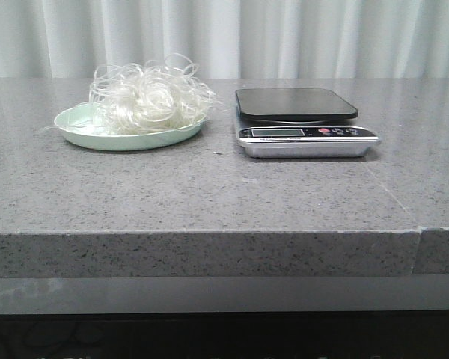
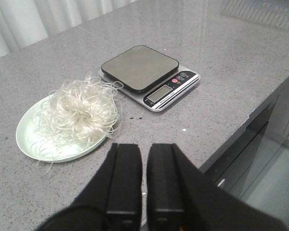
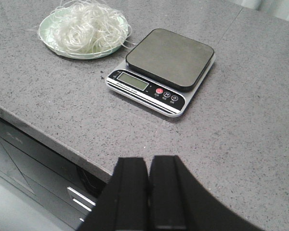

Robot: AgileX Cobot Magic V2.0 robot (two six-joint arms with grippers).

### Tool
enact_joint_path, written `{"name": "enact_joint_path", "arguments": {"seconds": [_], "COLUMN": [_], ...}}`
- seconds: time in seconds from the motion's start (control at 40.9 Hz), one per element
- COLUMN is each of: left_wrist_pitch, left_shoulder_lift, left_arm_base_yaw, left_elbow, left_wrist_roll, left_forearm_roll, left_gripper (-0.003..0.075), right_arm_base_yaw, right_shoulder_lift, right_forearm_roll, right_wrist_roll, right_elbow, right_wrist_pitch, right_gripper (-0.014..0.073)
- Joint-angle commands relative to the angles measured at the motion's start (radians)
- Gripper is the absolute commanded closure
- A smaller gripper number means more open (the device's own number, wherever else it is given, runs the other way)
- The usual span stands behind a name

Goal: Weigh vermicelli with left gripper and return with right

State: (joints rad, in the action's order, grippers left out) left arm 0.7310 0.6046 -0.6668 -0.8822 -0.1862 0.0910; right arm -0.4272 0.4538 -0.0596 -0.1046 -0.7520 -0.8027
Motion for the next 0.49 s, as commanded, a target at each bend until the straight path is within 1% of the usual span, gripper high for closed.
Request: {"name": "enact_joint_path", "arguments": {"seconds": [0.0,0.391,0.464], "left_wrist_pitch": [-0.075,-0.077,-0.078], "left_shoulder_lift": [0.002,0.002,-0.016], "left_arm_base_yaw": [0.000,0.000,0.023], "left_elbow": [-0.025,-0.025,-0.021], "left_wrist_roll": [0.000,0.000,-0.027], "left_forearm_roll": [0.015,0.015,-0.032], "left_gripper": [0.0575,0.0575,0.0575], "right_arm_base_yaw": [0.006,0.006,0.006], "right_shoulder_lift": [0.003,0.003,0.003], "right_forearm_roll": [0.004,0.004,0.004], "right_wrist_roll": [0.001,0.001,0.001], "right_elbow": [-0.022,-0.022,-0.022], "right_wrist_pitch": [0.057,0.057,0.057], "right_gripper": [0.0440,0.0440,0.0440]}}
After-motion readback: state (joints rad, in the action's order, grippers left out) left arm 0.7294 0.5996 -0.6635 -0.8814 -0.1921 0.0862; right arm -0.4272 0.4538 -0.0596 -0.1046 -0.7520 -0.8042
